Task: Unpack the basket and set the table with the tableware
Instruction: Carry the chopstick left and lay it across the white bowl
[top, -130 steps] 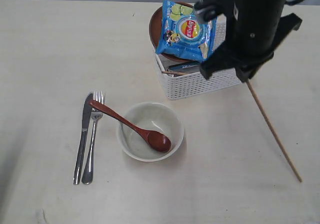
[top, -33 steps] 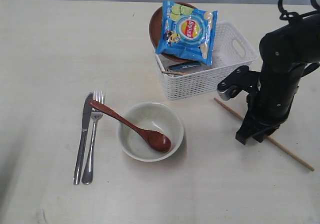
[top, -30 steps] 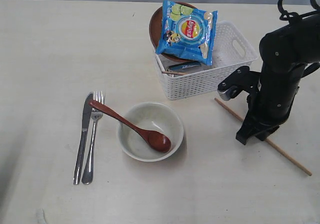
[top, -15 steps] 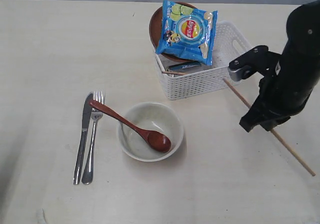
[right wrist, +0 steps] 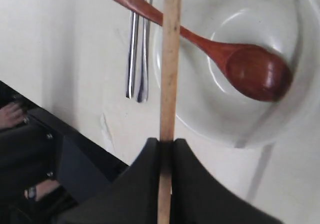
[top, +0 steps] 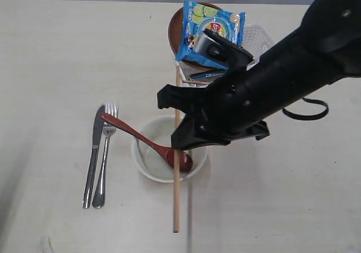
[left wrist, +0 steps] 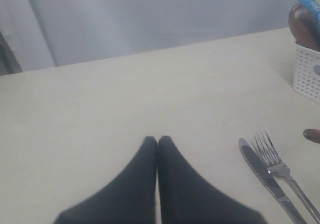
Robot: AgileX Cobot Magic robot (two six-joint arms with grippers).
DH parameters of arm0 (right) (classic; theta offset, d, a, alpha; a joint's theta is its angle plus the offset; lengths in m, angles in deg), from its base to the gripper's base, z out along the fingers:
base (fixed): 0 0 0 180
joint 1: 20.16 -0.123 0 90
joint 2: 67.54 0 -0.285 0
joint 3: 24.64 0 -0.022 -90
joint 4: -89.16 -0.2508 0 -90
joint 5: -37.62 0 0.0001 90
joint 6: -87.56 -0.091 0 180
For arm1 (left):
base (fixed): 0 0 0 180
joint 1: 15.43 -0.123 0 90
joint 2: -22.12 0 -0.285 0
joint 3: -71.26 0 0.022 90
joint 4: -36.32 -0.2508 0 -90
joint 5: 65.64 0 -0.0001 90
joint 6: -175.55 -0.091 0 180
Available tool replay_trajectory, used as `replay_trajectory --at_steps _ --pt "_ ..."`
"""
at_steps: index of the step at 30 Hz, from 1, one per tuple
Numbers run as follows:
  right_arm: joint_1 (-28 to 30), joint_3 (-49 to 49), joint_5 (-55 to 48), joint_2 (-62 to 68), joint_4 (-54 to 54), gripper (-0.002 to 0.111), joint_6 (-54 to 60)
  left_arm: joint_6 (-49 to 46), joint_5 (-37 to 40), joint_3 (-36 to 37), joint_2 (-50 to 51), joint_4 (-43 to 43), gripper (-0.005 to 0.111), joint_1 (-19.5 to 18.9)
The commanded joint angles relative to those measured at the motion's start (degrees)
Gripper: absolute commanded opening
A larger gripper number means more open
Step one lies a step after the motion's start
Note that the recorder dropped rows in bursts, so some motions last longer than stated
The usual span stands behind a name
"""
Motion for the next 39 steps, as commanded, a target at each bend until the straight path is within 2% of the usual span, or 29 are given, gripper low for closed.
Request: replay_trajectory --at_steps 1,19,27,34,39 --pt "-1.2 -0.1 4.4 5.3 -6.4 0.0 0.0 0.0 0.0 0.1 -0.2 0.5 0.0 -0.1" --pt "-1.3 -6.2 5.9 17.1 -7.9 0.0 0.2 0.0 0.0 0.1 -0.2 0.5 0.0 -0.1" --pt "-1.5 -6.2 6.5 17.5 -7.8 0.0 1.5 0.0 0.0 0.1 -0.2 0.5 0.0 -0.1" --pt "-4.8 -6.2 9.6 18.4 -8.1 0.0 1.7 0.0 0.0 0.1 -0.2 0.5 0.0 -0.1" --pt "-4.7 -6.2 10.4 19.0 -10.0 0.0 1.7 0.0 0.0 0.1 -0.2 0.5 0.0 -0.1"
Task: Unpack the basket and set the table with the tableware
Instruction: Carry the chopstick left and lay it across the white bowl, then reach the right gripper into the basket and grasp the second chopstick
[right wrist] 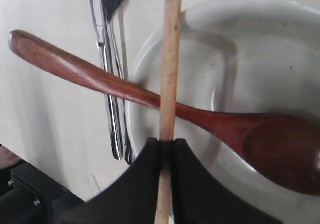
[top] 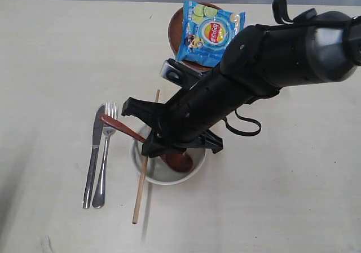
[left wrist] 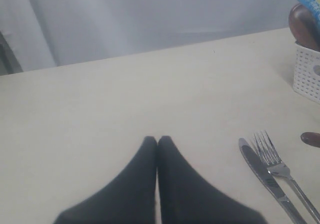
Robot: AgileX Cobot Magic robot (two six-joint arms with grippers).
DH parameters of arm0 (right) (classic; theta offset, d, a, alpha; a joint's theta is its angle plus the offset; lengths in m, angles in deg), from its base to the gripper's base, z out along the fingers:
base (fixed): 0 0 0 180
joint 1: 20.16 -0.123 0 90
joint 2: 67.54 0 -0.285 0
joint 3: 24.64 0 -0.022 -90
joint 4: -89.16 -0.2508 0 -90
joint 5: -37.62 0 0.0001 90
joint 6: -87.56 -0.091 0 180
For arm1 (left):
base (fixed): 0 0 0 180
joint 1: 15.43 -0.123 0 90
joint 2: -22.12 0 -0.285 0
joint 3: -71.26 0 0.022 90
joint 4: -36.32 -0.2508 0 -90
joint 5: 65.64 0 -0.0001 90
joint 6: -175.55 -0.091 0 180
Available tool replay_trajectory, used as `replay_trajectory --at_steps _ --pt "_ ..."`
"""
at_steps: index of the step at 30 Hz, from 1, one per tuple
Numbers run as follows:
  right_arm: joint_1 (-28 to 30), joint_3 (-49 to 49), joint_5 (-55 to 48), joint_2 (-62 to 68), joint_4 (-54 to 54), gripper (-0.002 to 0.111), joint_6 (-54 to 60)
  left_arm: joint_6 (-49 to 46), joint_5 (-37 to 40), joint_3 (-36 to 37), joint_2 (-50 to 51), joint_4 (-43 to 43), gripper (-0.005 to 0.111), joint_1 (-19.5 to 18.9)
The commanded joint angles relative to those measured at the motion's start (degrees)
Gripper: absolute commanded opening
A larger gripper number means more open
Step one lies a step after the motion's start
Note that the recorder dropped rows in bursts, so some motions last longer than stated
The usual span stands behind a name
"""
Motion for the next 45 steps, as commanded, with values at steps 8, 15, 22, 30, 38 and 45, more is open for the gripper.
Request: replay_trajectory --at_steps 8,15,22,30,38,45 --pt "0.1 -0.8 0.6 0.4 -0.6 0.011 1.0 0.0 0.0 0.1 -0.2 0.5 0.0 -0.1" --pt "0.1 -0.8 0.3 0.4 -0.6 0.039 1.5 0.0 0.0 0.1 -0.2 0.5 0.0 -0.1" --pt "1.5 -1.2 -1.2 -1.7 3.0 0.037 2.2 0.0 0.0 0.1 -0.2 0.5 0.0 -0.1" --pt "7.1 -5.4 -7.6 -10.4 15.6 0.037 -2.1 0.0 0.0 0.1 -0.2 0.5 0.0 -0.1" --pt "5.3 -10.1 -5.7 -14.8 43.6 0.037 -0.1 0.0 0.0 0.1 -0.2 0.5 0.0 -0.1" --pt "-5.5 -8.7 -3.6 -14.5 72.8 0.037 6.5 0.0 0.0 0.1 -0.2 0.5 0.0 -0.1"
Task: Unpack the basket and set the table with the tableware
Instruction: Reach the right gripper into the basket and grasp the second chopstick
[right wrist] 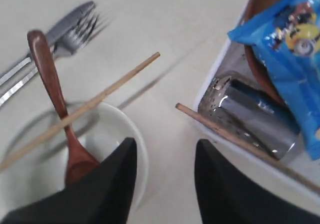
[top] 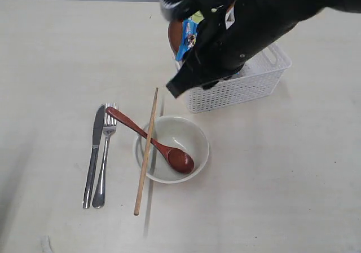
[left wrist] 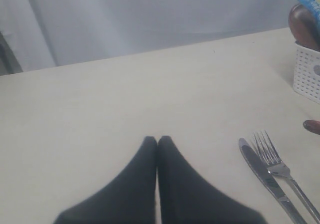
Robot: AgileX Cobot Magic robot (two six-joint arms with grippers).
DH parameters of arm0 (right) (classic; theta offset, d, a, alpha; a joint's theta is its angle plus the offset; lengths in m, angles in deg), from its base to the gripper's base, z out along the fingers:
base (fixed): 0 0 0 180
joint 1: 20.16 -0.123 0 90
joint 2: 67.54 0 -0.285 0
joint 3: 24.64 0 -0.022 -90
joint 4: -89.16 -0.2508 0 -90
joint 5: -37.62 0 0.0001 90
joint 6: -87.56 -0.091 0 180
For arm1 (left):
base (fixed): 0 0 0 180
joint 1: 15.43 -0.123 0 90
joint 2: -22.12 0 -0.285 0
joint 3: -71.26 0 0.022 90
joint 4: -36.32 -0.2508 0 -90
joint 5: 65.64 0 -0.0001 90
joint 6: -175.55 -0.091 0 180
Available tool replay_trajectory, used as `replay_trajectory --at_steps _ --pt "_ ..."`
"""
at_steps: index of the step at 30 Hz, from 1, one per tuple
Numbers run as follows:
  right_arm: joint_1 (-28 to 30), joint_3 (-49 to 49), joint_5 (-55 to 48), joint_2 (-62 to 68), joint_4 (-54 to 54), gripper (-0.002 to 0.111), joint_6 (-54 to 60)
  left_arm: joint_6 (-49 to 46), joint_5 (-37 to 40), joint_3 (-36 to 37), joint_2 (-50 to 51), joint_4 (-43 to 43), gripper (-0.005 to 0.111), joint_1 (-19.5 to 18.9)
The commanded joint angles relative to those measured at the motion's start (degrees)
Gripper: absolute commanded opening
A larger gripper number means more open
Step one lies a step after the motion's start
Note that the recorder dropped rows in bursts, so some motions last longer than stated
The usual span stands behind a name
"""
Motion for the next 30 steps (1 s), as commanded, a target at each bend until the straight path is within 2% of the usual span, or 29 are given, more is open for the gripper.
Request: replay_trajectory --at_steps 1,3,6,10,18,30 --pt "-6.5 0.9 2.5 0.2 21.7 0.037 0.5 0.0 0.0 0.1 -0.2 0.5 0.0 -0.1" --pt "-8.6 1.3 1.8 1.1 30.1 0.037 -1.4 0.0 0.0 0.1 -0.2 0.5 0.0 -0.1" --pt "-8.8 1.5 -1.1 3.0 35.9 0.037 -5.8 0.0 0.0 0.1 -0.2 0.5 0.0 -0.1" --pt "-7.4 1.5 -1.6 5.5 35.8 0.037 -8.4 0.0 0.0 0.1 -0.2 0.5 0.0 -0.1" --pt "-7.4 1.5 3.4 7.8 35.5 0.037 -7.5 0.0 0.0 0.1 -0.2 0.5 0.0 -0.1" --pt "-7.4 1.5 4.4 11.0 37.1 0.037 -8.4 0.0 0.0 0.1 -0.2 0.5 0.0 -0.1"
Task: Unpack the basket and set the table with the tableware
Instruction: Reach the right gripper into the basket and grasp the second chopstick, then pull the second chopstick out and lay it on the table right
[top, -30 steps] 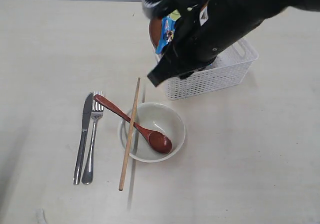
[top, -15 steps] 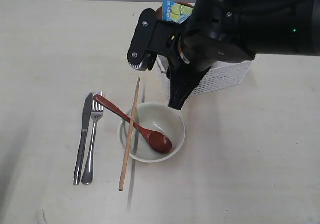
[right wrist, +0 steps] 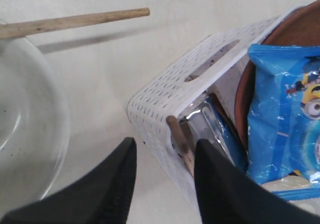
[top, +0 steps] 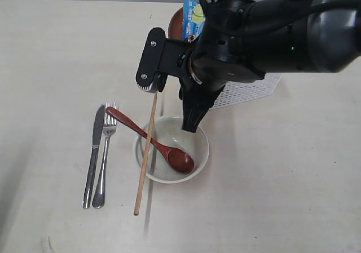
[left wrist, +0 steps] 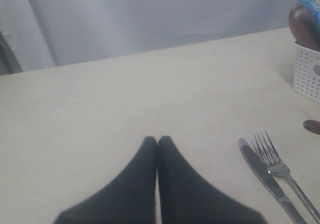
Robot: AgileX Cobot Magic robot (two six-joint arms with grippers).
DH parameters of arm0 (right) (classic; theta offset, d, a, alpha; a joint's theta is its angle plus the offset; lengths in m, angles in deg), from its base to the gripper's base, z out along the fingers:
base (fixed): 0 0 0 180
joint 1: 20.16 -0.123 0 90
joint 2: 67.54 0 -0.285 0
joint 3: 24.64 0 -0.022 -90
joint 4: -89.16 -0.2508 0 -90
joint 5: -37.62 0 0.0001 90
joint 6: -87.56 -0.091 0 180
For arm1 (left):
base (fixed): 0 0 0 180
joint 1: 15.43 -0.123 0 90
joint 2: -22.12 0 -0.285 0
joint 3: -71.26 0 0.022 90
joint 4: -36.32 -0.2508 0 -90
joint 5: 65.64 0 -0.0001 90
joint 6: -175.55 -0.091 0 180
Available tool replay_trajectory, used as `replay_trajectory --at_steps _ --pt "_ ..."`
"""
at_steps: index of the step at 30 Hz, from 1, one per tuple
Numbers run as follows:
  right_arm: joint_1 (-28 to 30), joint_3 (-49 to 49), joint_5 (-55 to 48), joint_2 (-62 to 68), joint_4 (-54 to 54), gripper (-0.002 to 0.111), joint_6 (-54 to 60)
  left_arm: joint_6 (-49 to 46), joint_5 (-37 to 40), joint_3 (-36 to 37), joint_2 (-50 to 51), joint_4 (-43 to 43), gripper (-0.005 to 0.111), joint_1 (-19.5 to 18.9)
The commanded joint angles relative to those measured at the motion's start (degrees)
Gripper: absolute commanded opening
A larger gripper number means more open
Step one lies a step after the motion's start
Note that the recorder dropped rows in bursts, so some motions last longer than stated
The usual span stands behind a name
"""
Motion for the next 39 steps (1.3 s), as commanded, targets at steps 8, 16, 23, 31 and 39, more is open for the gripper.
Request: replay_trajectory --at_steps 8,16,23,31,39 --pt "0.4 0.1 2.9 0.3 2.3 0.015 -1.3 0.0 0.0 0.1 -0.2 0.5 0.0 -0.1" --pt "0.3 0.0 1.6 -0.3 4.7 0.0 -1.3 0.0 0.0 0.1 -0.2 0.5 0.0 -0.1" --pt "0.3 0.0 1.1 -7.0 7.7 0.0 -1.3 0.0 0.0 0.1 -0.2 0.5 0.0 -0.1" --pt "0.3 -3.4 -3.5 -16.6 8.2 0.0 -2.5 0.0 0.0 0.1 -0.2 0.5 0.0 -0.1" --pt "0.3 -11.2 -21.5 -22.2 7.0 0.0 -3.5 0.0 0.0 0.1 -0.2 0.5 0.0 -0.1"
